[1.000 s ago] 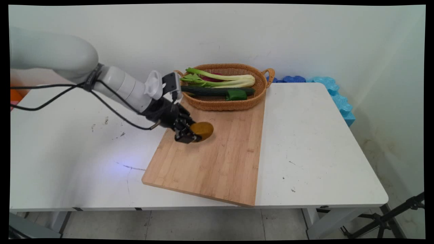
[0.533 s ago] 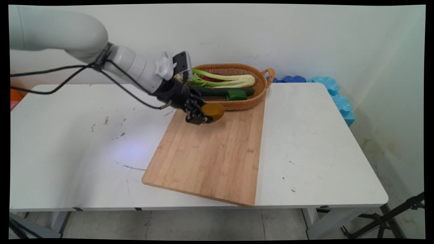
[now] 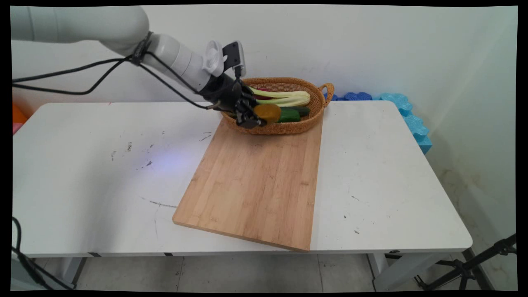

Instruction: Place the picked object in the vegetable basket

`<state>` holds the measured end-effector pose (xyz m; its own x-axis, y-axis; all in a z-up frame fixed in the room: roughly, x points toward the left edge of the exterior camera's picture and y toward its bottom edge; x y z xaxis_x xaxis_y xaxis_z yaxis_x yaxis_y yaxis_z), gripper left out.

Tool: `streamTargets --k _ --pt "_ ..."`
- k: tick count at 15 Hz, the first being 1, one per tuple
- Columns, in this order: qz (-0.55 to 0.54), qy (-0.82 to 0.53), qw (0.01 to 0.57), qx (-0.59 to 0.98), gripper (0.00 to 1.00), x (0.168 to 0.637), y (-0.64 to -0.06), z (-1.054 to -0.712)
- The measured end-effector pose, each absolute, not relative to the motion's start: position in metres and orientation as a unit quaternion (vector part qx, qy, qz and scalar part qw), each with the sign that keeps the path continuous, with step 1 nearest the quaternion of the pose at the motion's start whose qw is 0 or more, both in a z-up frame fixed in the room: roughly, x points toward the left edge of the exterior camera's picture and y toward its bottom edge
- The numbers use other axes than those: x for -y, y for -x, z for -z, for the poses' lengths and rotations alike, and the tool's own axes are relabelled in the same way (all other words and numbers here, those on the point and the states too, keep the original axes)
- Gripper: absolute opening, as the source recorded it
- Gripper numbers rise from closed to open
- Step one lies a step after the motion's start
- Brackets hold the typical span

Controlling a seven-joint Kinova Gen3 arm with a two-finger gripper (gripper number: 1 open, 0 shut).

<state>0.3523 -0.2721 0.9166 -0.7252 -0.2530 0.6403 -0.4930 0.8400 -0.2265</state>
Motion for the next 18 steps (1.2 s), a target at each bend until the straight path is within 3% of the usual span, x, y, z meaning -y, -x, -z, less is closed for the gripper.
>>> streamTargets --k 8,18 --pt "-0.221 -0.165 0.277 0.92 0.0 0.322 -0.358 -0.908" --pt "-0.22 -0.143 0.257 0.93 0.0 0.347 -0.365 -0.891"
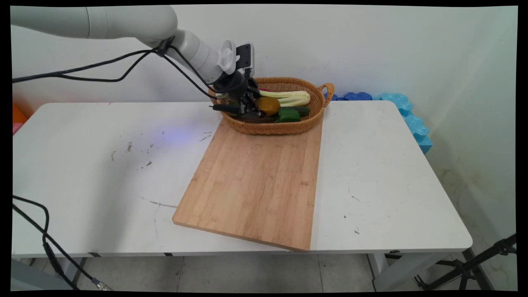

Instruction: Place the picked object in the vegetable basket

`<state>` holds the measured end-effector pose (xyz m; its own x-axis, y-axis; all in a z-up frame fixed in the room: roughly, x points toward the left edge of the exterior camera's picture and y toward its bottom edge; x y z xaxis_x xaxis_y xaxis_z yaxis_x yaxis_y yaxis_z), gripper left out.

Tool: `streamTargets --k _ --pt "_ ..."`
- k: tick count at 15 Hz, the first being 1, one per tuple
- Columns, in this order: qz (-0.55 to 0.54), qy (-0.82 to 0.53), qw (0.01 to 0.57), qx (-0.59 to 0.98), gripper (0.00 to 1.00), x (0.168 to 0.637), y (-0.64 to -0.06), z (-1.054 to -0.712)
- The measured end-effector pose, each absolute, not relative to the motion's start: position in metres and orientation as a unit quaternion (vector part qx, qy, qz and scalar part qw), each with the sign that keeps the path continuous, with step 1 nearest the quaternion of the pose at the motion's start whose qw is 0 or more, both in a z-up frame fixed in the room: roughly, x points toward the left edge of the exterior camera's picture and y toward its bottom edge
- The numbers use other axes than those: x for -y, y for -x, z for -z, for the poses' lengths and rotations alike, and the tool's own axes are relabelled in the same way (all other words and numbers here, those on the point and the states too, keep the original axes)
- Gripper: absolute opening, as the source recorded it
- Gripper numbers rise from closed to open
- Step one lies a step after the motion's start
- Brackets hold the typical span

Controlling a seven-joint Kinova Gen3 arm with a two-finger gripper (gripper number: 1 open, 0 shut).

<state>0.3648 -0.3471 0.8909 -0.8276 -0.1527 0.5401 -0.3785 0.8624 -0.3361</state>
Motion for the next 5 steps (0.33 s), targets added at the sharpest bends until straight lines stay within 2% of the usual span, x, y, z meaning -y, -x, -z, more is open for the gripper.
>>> streamTargets --k 1,2,5 --pt "-0.219 -0.141 0.256 0.931 0.0 0.3486 -0.3653 -0.8894" --pt "-0.219 -0.14 0.255 0.931 1.0 0.3492 -0.3656 -0.8886" --pt "-0.219 -0.137 0.255 0.932 1.0 0.3521 -0.3663 -0.8859"
